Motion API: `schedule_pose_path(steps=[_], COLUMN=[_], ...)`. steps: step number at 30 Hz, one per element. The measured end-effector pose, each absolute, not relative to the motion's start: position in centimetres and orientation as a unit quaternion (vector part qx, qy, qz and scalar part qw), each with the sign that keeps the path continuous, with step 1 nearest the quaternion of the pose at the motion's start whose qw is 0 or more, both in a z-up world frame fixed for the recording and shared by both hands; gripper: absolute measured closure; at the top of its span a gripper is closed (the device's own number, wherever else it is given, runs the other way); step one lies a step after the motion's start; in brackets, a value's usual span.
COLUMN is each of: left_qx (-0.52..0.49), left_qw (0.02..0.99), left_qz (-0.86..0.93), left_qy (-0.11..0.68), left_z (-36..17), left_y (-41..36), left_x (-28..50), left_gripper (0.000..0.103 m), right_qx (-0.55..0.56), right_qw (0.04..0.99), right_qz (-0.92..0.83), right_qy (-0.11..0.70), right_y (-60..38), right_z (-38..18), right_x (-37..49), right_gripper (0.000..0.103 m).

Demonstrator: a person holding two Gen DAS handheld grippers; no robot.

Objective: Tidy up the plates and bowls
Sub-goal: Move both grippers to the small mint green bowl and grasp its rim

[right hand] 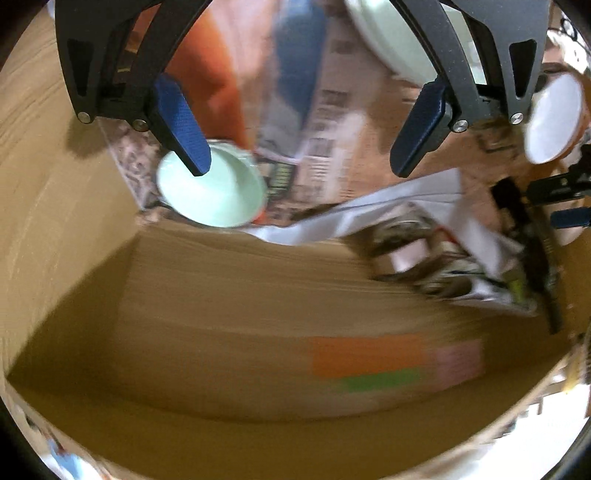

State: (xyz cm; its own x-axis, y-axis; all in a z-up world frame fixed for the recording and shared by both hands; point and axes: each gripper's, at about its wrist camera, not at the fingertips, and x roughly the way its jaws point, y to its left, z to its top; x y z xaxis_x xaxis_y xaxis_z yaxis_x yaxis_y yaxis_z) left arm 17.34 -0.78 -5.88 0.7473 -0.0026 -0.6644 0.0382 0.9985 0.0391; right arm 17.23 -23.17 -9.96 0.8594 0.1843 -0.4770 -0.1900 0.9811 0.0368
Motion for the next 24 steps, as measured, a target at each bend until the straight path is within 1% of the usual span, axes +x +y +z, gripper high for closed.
schedule_pose_path(steps=[6,10,15,18,19,20,21,23,24], left_qx=[0.035,0.054,0.069,0.080,0.084,0.087,0.089,0.092,0.093], left_qw=[0.916,0.903,0.891,0.887,0.885,0.884,0.883,0.881,0.880], left_qz=[-0.048,-0.065,-0.071,-0.070,-0.069,-0.069,-0.070,-0.072,-0.073], left_qy=[0.396,0.421,0.443,0.450,0.452,0.453,0.455,0.458,0.459], left_z=[-7.6,-9.0,-10.1,-10.7,-10.9,-11.1,-11.2,-11.5,-11.7], left_y=[-4.5,-7.1,-9.1,-10.0,-10.4,-10.7,-11.0,-11.5,-11.8], left_x=[21.3,23.9,26.9,28.4,28.8,29.3,29.6,30.2,30.5], left_gripper=[0.010,0.010,0.010,0.010,0.010,0.010,0.010,0.010,0.010], right_qx=[0.015,0.014,0.028,0.053,0.065,0.075,0.083,0.100,0.106], right_qw=[0.961,0.956,0.944,0.934,0.929,0.927,0.925,0.918,0.916], right_qz=[0.038,-0.004,-0.028,-0.025,-0.021,-0.019,-0.016,-0.004,-0.001], right_qy=[0.272,0.294,0.329,0.354,0.363,0.367,0.370,0.383,0.387], right_y=[-27.3,-29.4,-31.5,-32.5,-32.8,-33.0,-33.2,-33.5,-33.6], right_z=[-11.5,-13.6,-15.8,-17.0,-17.4,-17.6,-17.9,-18.3,-18.5], right_x=[21.0,23.3,25.6,27.1,27.6,27.8,27.9,28.6,28.7], right_gripper=[0.006,0.006,0.006,0.008,0.011,0.021,0.025,0.039,0.042])
